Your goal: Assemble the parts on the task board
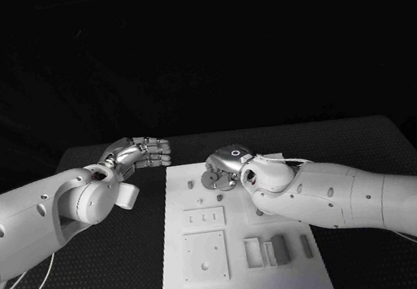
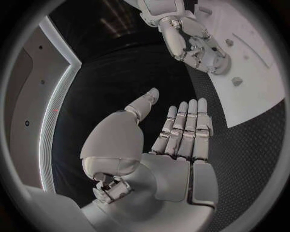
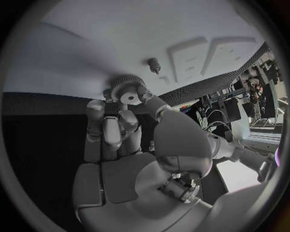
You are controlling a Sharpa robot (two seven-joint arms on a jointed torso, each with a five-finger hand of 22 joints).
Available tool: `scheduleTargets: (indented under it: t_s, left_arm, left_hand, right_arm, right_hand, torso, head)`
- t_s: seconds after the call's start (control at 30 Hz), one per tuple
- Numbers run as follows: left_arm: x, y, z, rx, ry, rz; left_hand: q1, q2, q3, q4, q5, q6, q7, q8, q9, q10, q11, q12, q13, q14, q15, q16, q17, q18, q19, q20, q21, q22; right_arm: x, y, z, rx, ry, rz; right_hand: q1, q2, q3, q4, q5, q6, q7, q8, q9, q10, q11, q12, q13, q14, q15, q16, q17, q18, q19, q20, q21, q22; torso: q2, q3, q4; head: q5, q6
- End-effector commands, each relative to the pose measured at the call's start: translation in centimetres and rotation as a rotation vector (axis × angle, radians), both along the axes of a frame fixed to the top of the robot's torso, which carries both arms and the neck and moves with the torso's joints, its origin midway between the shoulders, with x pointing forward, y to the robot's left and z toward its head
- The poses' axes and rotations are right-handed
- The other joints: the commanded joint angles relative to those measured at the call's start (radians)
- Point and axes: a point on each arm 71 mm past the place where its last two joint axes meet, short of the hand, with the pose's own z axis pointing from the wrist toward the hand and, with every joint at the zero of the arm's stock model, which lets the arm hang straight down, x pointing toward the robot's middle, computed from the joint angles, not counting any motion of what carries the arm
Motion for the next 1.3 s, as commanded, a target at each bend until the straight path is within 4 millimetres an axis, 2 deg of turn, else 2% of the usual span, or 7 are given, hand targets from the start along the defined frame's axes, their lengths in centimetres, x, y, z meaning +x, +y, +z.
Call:
scheduleTargets:
  t_s: [0.03,0.33,0.47,0.53,0.83,1.1,1.3]
  left_arm:
    - [0.0,-0.2,0.1,-0.008,-0.005,-0.015]
    - [0.0,-0.2,0.1,-0.007,-0.006,-0.013]
    - [0.0,-0.2,0.1,-0.005,-0.008,-0.004]
    - [0.0,-0.1,0.1,-0.005,-0.008,-0.004]
    - [0.0,-0.1,0.1,-0.002,-0.006,0.0]
    - [0.1,0.0,0.1,-0.002,-0.006,0.0]
    - [0.0,0.3,0.2,-0.005,-0.016,0.007]
  left_hand:
    - [-0.005,0.0,-0.005,0.001,-0.005,0.005,0.04,-0.004,-0.001,0.007,-0.002,-0.006,-0.001,0.007,-0.002,-0.004,0.0,0.015,0.007,0.001,-0.005,-0.002]
    - [-0.005,0.0,-0.005,0.001,-0.005,0.005,0.04,-0.004,-0.001,0.007,-0.002,-0.007,-0.001,0.007,-0.002,-0.004,0.0,0.015,0.007,0.001,-0.005,-0.002]
    - [0.002,-0.004,-0.004,-0.002,-0.004,0.002,0.041,-0.006,-0.003,0.004,-0.001,-0.01,-0.002,0.008,-0.003,-0.005,0.001,0.016,0.007,0.0,-0.006,-0.002]
    - [0.003,-0.005,-0.004,-0.001,-0.005,0.002,0.041,-0.006,-0.003,0.004,-0.001,-0.01,-0.002,0.008,-0.003,-0.005,0.001,0.015,0.007,0.0,-0.007,-0.002]
    - [0.0,-0.003,-0.006,0.001,-0.005,0.001,0.043,-0.007,-0.003,0.003,0.0,-0.012,-0.002,0.009,-0.002,-0.006,0.002,0.015,0.009,0.001,-0.007,-0.002]
    - [-0.001,-0.002,-0.006,0.002,-0.005,0.001,0.044,-0.007,-0.004,0.003,0.001,-0.012,-0.002,0.009,-0.002,-0.006,0.002,0.015,0.009,0.001,-0.007,-0.002]
    - [-0.001,-0.002,-0.006,0.002,-0.005,0.001,0.044,-0.007,-0.004,0.003,0.0,-0.012,-0.002,0.009,-0.002,-0.006,0.002,0.015,0.009,0.001,-0.007,-0.002]
  right_arm:
    - [0.1,-0.3,-0.3,-0.014,0.017,-0.007]
    - [0.0,0.0,-0.4,0.009,0.038,0.004]
    - [0.0,-0.2,-0.3,0.018,0.031,0.003]
    - [0.1,-0.3,-0.2,0.025,0.025,0.001]
    - [0.1,-1.0,-0.1,0.045,0.008,-0.008]
    - [-0.3,-1.9,0.5,0.094,-0.027,0.0]
    - [-0.3,-3.9,2.9,0.182,-0.045,0.001]
  right_hand:
    - [0.0,-0.005,-0.001,0.005,0.004,0.015,0.017,-0.005,0.01,-0.007,0.006,-0.007,-0.002,-0.005,0.004,-0.005,-0.003,0.058,-0.002,-0.004,-0.003,0.012]
    - [-0.014,-0.03,0.0,0.008,0.003,-0.046,0.037,-0.044,-0.01,-0.019,0.025,-0.021,-0.017,-0.014,0.021,-0.007,-0.016,0.058,-0.001,-0.002,-0.01,0.01]
    - [-0.032,-0.078,0.004,0.021,0.004,-0.149,0.055,-0.103,-0.038,-0.025,0.043,-0.023,-0.019,-0.021,0.039,-0.008,-0.023,0.058,0.002,0.0,-0.015,0.008]
    - [-0.036,-0.096,0.017,0.036,0.003,-0.179,0.059,-0.117,-0.044,-0.026,0.048,-0.022,-0.019,-0.022,0.043,-0.007,-0.023,0.058,0.005,0.001,-0.016,0.007]
    - [-0.037,-0.122,0.041,0.067,0.004,-0.191,0.067,-0.116,-0.042,-0.029,0.055,-0.018,-0.019,-0.026,0.05,-0.006,-0.03,0.058,0.011,0.0,-0.018,0.008]
    - [-0.037,-0.118,0.047,0.079,0.004,-0.171,0.073,-0.101,-0.035,-0.027,0.06,-0.014,-0.019,-0.017,0.055,-0.004,-0.02,0.058,0.015,-0.002,-0.016,0.01]
    - [-0.027,-0.115,0.049,0.075,0.004,-0.14,0.071,-0.081,-0.027,-0.021,0.059,-0.009,-0.02,-0.009,0.055,-0.001,-0.015,0.058,0.019,-0.005,-0.014,0.012]
  torso:
    - [0.0,-0.0002,-0.001]
    - [0.0,0.0001,-0.0001]
    - [0.0,0.0001,-0.0001]
    - [0.0,0.0003,0.0]
    - [0.0,0.0004,-0.0009]
    - [0.0,0.0024,-0.0021]
    - [0.001,0.0033,-0.0053]
  head:
    - [-0.001,0.0]
    - [-0.001,0.0]
    - [-0.001,-0.001]
    - [-0.001,-0.001]
    - [-0.004,-0.001]
    - [-0.005,0.002]
    - [-0.006,0.008]
